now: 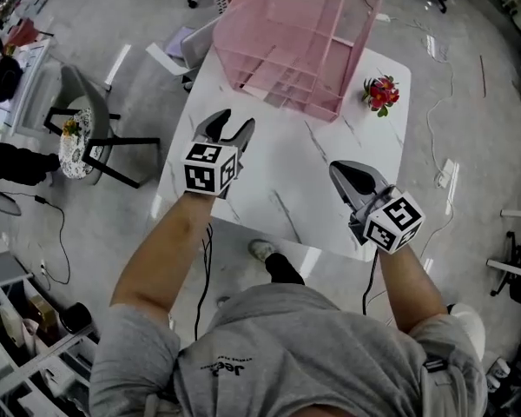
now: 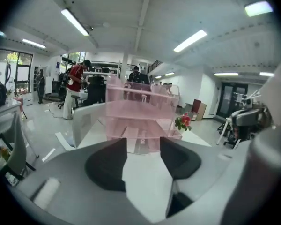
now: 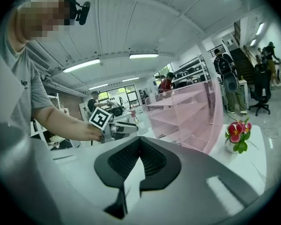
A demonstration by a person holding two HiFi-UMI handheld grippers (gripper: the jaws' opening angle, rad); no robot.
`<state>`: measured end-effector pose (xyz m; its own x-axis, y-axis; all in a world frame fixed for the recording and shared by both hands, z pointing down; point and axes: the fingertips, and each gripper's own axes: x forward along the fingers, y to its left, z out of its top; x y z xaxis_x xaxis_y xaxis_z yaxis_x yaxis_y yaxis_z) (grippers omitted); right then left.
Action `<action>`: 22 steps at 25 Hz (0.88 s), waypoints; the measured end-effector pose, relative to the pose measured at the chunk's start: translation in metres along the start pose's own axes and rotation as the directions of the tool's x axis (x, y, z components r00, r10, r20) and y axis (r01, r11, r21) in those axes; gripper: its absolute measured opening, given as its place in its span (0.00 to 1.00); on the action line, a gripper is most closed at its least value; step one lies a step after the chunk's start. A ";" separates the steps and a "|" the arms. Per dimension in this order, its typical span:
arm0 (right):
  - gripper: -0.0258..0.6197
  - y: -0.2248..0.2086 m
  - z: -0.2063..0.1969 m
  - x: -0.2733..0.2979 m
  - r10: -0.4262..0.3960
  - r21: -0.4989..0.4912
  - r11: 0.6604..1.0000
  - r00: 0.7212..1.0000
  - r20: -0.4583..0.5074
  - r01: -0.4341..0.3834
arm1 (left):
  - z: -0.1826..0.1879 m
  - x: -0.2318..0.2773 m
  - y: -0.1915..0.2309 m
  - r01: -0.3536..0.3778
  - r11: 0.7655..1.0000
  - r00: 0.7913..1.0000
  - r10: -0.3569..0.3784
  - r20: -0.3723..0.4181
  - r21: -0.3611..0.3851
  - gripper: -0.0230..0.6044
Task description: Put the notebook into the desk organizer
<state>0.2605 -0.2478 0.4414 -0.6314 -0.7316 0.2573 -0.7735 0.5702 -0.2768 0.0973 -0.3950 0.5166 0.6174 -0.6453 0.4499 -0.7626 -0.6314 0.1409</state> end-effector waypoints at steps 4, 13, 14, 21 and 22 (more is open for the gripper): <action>0.04 0.040 0.016 0.026 0.079 -0.042 0.996 0.997 -0.003 -0.079 | 0.012 -0.089 0.013 -0.047 0.999 0.990 0.049 0.129 -0.019 0.35; 0.04 0.208 0.043 0.109 0.353 -0.164 0.920 0.935 -0.040 -0.355 | -0.014 -0.344 0.059 -0.277 0.955 0.896 0.297 0.331 -0.105 0.14; 0.04 0.232 0.043 0.116 0.381 -0.176 0.907 0.923 -0.047 -0.383 | -0.021 -0.371 0.060 -0.297 0.948 0.885 0.317 0.341 -0.111 0.13; 0.04 0.410 0.027 0.159 0.596 -0.231 0.761 0.794 -0.124 -0.607 | -0.092 -0.564 0.058 -0.460 0.859 0.779 0.511 0.363 -0.222 0.13; 0.04 0.434 0.023 0.164 0.619 -0.231 0.739 0.773 -0.137 -0.633 | -0.102 -0.590 0.056 -0.488 0.841 0.760 0.541 0.360 -0.233 0.13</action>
<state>-0.1774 -0.1283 0.3423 -0.9748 -0.1609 0.1546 -0.1846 0.9707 -0.1538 -0.3297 -0.0059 0.3493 0.1265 -0.9869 0.1004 -0.9878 -0.1160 0.1040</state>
